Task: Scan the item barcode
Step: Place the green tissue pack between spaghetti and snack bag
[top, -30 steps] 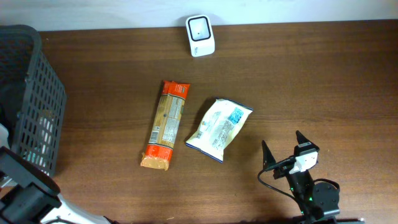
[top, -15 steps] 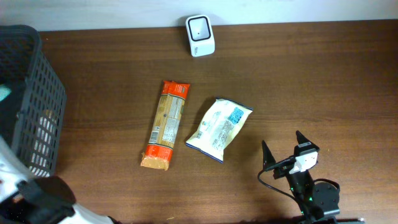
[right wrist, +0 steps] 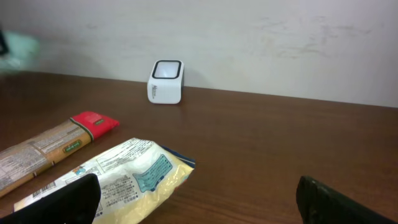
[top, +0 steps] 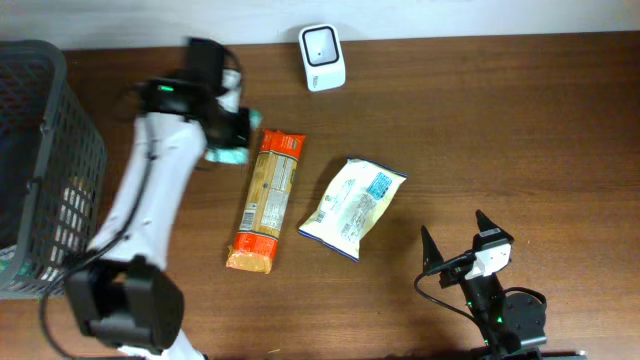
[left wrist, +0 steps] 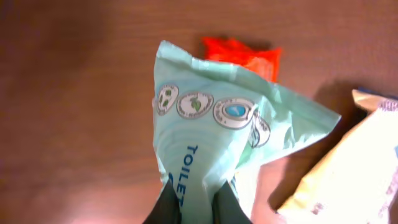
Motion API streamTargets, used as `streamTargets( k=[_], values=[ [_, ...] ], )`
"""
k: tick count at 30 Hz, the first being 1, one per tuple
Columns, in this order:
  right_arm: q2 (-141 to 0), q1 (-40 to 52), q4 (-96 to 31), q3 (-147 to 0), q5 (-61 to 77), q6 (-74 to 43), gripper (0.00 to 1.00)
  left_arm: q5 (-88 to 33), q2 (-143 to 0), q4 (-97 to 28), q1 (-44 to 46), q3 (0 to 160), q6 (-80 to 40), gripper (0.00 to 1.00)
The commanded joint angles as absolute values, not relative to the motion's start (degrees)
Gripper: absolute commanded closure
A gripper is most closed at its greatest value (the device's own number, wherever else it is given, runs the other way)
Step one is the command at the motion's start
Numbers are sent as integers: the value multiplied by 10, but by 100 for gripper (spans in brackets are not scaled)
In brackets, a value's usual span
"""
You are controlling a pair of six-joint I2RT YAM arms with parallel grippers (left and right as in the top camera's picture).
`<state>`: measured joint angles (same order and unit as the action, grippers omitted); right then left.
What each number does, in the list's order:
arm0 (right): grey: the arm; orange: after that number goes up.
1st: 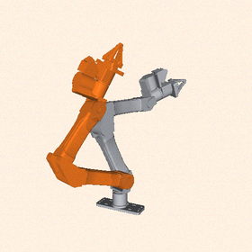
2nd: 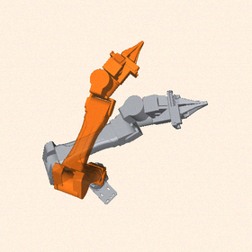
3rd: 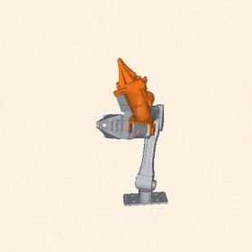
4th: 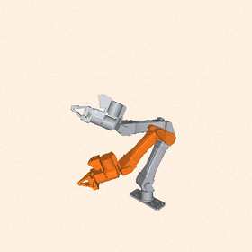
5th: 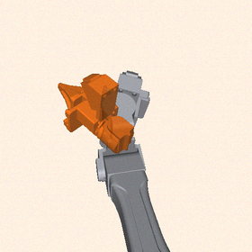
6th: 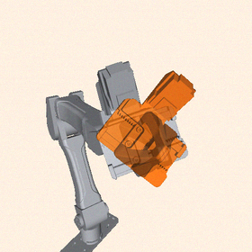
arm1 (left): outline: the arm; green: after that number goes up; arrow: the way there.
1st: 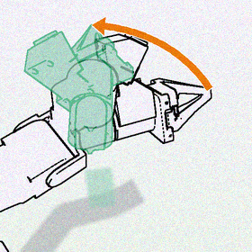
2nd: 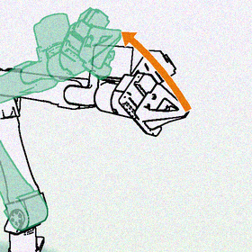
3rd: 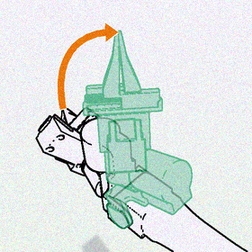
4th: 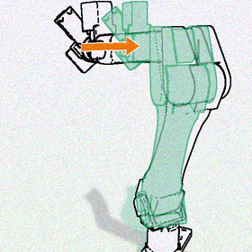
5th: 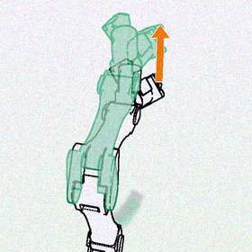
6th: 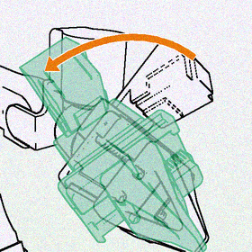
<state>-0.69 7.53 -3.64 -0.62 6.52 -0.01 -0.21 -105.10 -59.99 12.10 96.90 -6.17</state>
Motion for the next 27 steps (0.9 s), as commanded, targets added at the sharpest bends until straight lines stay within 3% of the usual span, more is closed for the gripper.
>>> streamTargets(
  k=[1, 6, 8, 10, 11, 12, 15, 20, 27],
  values=[
    [-4, 71, -39, -3, 62, -2, 1, -3, -1083, -539, 190, 907, -68, 100],
    [-4, 71, -39, -3, 62, -2, 1, -3, -1134, -511, 255, 889, -68, 99],
    [-4, 71, -39, -3, 62, -2, 1, -3, -1160, -501, 268, 889, -68, 84],
    [-4, 71, -39, -3, 62, -2, 1, -3, -1171, -496, 270, 889, -68, 46],
    [-4, 71, -39, -3, 62, -2, 1, -2, -1171, -492, 270, 889, -68, 18],
    [-4, 71, -39, -3, 62, -2, 1, -1, -1168, -491, 269, 898, -68, 1],
    [-4, 71, -39, -3, 62, -2, 1, 29, -1148, -531, 252, 981, -68, 1],
    [-4, 71, -39, -3, 62, -2, 1, 32, -1090, -655, 137, 1204, -68, 1],
    [-4, 71, -39, -3, 62, -2, 1, 41, -1041, -708, -120, 1303, -68, 1]
  ],
)
